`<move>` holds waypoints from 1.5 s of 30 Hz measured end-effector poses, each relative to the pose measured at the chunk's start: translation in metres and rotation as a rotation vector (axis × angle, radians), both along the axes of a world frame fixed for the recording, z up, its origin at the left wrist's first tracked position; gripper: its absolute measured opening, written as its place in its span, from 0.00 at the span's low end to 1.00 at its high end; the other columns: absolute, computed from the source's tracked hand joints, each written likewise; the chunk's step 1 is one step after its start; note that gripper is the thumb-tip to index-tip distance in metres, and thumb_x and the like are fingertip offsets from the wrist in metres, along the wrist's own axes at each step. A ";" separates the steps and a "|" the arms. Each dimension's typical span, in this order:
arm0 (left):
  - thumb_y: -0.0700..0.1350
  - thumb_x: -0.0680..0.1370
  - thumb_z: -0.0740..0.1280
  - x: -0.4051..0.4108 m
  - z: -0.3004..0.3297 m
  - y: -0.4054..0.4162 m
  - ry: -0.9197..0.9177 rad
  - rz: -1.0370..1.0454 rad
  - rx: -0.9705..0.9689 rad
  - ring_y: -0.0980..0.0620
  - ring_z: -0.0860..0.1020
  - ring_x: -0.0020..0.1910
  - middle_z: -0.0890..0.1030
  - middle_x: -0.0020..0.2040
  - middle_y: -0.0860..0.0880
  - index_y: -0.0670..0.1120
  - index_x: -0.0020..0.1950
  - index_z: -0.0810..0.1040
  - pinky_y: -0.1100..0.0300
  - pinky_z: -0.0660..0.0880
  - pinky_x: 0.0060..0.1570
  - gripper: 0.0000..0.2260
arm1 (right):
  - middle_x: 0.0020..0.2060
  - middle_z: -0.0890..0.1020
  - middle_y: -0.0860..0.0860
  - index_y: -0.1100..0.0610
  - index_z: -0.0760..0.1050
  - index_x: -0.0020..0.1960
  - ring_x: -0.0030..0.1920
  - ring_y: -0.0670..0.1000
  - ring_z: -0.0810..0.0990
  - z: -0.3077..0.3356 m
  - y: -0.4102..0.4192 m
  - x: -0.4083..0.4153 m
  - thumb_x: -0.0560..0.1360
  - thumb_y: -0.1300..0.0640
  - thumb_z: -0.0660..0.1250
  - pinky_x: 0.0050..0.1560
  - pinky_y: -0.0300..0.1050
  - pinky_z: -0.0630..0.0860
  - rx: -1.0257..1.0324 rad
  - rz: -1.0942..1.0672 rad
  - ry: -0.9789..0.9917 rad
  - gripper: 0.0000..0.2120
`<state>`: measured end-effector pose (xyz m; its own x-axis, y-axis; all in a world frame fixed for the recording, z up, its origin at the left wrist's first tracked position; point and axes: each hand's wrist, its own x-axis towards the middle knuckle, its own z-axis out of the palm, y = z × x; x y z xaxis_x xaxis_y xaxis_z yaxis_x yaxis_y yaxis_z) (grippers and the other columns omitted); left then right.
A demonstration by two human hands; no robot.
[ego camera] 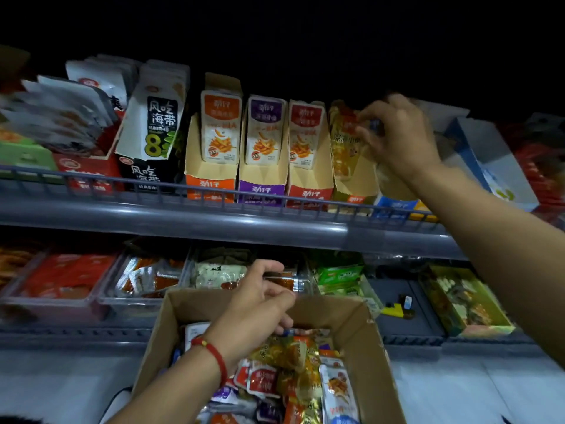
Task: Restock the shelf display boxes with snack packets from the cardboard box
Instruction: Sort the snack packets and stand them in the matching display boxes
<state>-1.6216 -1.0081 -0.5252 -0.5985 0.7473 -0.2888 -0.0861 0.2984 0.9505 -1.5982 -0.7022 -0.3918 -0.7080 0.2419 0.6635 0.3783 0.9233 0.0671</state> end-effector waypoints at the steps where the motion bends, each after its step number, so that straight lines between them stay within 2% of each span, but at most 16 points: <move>1: 0.40 0.80 0.68 0.000 -0.002 0.000 0.031 -0.025 -0.031 0.46 0.85 0.44 0.82 0.54 0.46 0.53 0.64 0.70 0.53 0.83 0.44 0.16 | 0.55 0.78 0.57 0.55 0.79 0.59 0.52 0.59 0.78 -0.005 -0.008 0.011 0.80 0.51 0.68 0.47 0.57 0.77 0.009 0.039 0.022 0.11; 8: 0.43 0.81 0.65 0.003 -0.054 0.007 0.362 -0.358 -0.384 0.56 0.79 0.45 0.82 0.49 0.51 0.49 0.50 0.79 0.64 0.76 0.44 0.04 | 0.49 0.79 0.49 0.56 0.82 0.56 0.45 0.47 0.79 -0.078 -0.076 0.105 0.79 0.59 0.69 0.45 0.47 0.79 -0.205 0.357 -0.144 0.07; 12: 0.44 0.79 0.65 0.004 -0.101 0.010 0.605 -0.520 -0.640 0.49 0.79 0.61 0.81 0.63 0.49 0.52 0.60 0.82 0.59 0.75 0.58 0.11 | 0.49 0.76 0.40 0.50 0.80 0.59 0.37 0.39 0.75 -0.137 -0.098 0.142 0.79 0.55 0.67 0.39 0.41 0.79 -0.357 0.427 -0.345 0.10; 14: 0.43 0.81 0.64 0.011 -0.098 0.009 0.724 -0.602 -0.687 0.47 0.74 0.68 0.75 0.71 0.47 0.53 0.69 0.76 0.60 0.71 0.62 0.17 | 0.45 0.71 0.33 0.48 0.80 0.60 0.39 0.34 0.72 -0.152 -0.101 0.150 0.79 0.55 0.68 0.41 0.35 0.73 -0.440 0.422 -0.432 0.11; 17: 0.40 0.85 0.56 0.021 -0.102 0.012 0.717 -0.666 -0.779 0.46 0.62 0.77 0.61 0.79 0.46 0.45 0.80 0.55 0.64 0.62 0.65 0.23 | 0.45 0.72 0.34 0.48 0.80 0.61 0.41 0.34 0.73 -0.157 -0.099 0.155 0.80 0.55 0.69 0.43 0.30 0.67 -0.505 0.419 -0.456 0.11; 19: 0.45 0.85 0.59 0.017 -0.121 0.011 0.833 -0.748 -0.767 0.48 0.59 0.78 0.59 0.80 0.49 0.53 0.80 0.50 0.63 0.59 0.70 0.27 | 0.48 0.74 0.36 0.48 0.80 0.62 0.43 0.34 0.73 -0.159 -0.099 0.156 0.80 0.55 0.69 0.44 0.29 0.68 -0.531 0.409 -0.472 0.11; 22: 0.50 0.78 0.68 -0.002 -0.162 0.011 0.967 -0.779 -0.724 0.47 0.70 0.70 0.73 0.72 0.49 0.60 0.77 0.64 0.53 0.69 0.68 0.29 | 0.48 0.76 0.38 0.49 0.81 0.62 0.42 0.35 0.75 -0.161 -0.099 0.160 0.80 0.55 0.69 0.41 0.30 0.70 -0.588 0.393 -0.512 0.11; 25: 0.46 0.75 0.67 0.008 -0.138 0.011 0.998 -0.710 -0.613 0.48 0.78 0.58 0.83 0.57 0.51 0.60 0.65 0.77 0.57 0.75 0.51 0.19 | 0.43 0.75 0.35 0.50 0.81 0.61 0.42 0.37 0.78 -0.163 -0.100 0.161 0.80 0.55 0.69 0.40 0.32 0.74 -0.671 0.375 -0.546 0.10; 27: 0.44 0.77 0.65 0.012 -0.128 0.013 1.016 -0.621 -0.483 0.53 0.81 0.53 0.84 0.51 0.54 0.57 0.56 0.82 0.60 0.76 0.48 0.12 | 0.45 0.78 0.36 0.49 0.81 0.60 0.44 0.36 0.80 -0.166 -0.101 0.160 0.80 0.54 0.69 0.44 0.35 0.78 -0.738 0.356 -0.576 0.10; 30: 0.43 0.79 0.68 0.009 -0.114 0.012 0.867 -0.439 -0.265 0.62 0.74 0.63 0.80 0.63 0.60 0.61 0.57 0.84 0.60 0.67 0.70 0.14 | 0.50 0.82 0.40 0.47 0.80 0.61 0.48 0.38 0.81 -0.170 -0.102 0.156 0.81 0.51 0.68 0.51 0.42 0.81 -0.838 0.287 -0.611 0.10; 32: 0.38 0.76 0.70 0.012 -0.090 0.013 0.754 -0.374 -0.022 0.63 0.65 0.73 0.73 0.71 0.63 0.63 0.56 0.84 0.52 0.61 0.75 0.19 | 0.52 0.82 0.41 0.47 0.77 0.64 0.51 0.40 0.81 -0.168 -0.105 0.153 0.82 0.48 0.65 0.52 0.41 0.81 -0.961 0.232 -0.605 0.12; 35: 0.30 0.75 0.68 0.021 -0.057 0.009 0.602 -0.321 0.206 0.59 0.61 0.77 0.67 0.75 0.63 0.61 0.54 0.86 0.45 0.63 0.75 0.25 | 0.55 0.83 0.44 0.48 0.75 0.67 0.54 0.44 0.82 -0.159 -0.112 0.147 0.83 0.47 0.62 0.49 0.40 0.81 -1.419 0.229 -0.452 0.14; 37: 0.30 0.76 0.69 0.028 -0.043 0.007 0.435 -0.309 0.306 0.53 0.66 0.75 0.67 0.76 0.60 0.54 0.55 0.87 0.43 0.69 0.71 0.20 | 0.54 0.86 0.50 0.51 0.78 0.65 0.54 0.49 0.85 -0.152 -0.116 0.144 0.82 0.50 0.65 0.49 0.43 0.82 -1.629 0.297 -0.316 0.13; 39: 0.31 0.78 0.68 0.031 -0.033 0.006 0.224 -0.259 0.398 0.50 0.73 0.71 0.70 0.75 0.56 0.46 0.60 0.85 0.44 0.77 0.63 0.15 | 0.50 0.87 0.54 0.55 0.81 0.60 0.49 0.52 0.85 -0.145 -0.120 0.143 0.81 0.54 0.67 0.46 0.44 0.81 -1.641 0.347 -0.162 0.10; 43: 0.41 0.80 0.65 0.025 -0.020 0.002 -0.281 -0.112 0.352 0.42 0.80 0.62 0.81 0.64 0.44 0.50 0.73 0.72 0.41 0.77 0.62 0.20 | 0.45 0.88 0.54 0.56 0.82 0.55 0.44 0.50 0.85 -0.139 -0.117 0.144 0.80 0.56 0.69 0.43 0.44 0.78 -1.555 0.265 0.093 0.07; 45: 0.40 0.77 0.69 0.025 -0.019 -0.001 -0.307 -0.191 0.254 0.40 0.82 0.59 0.83 0.60 0.41 0.46 0.71 0.71 0.41 0.78 0.60 0.22 | 0.45 0.88 0.54 0.57 0.82 0.56 0.43 0.49 0.85 -0.137 -0.113 0.145 0.80 0.56 0.69 0.45 0.46 0.77 -1.573 0.232 0.149 0.07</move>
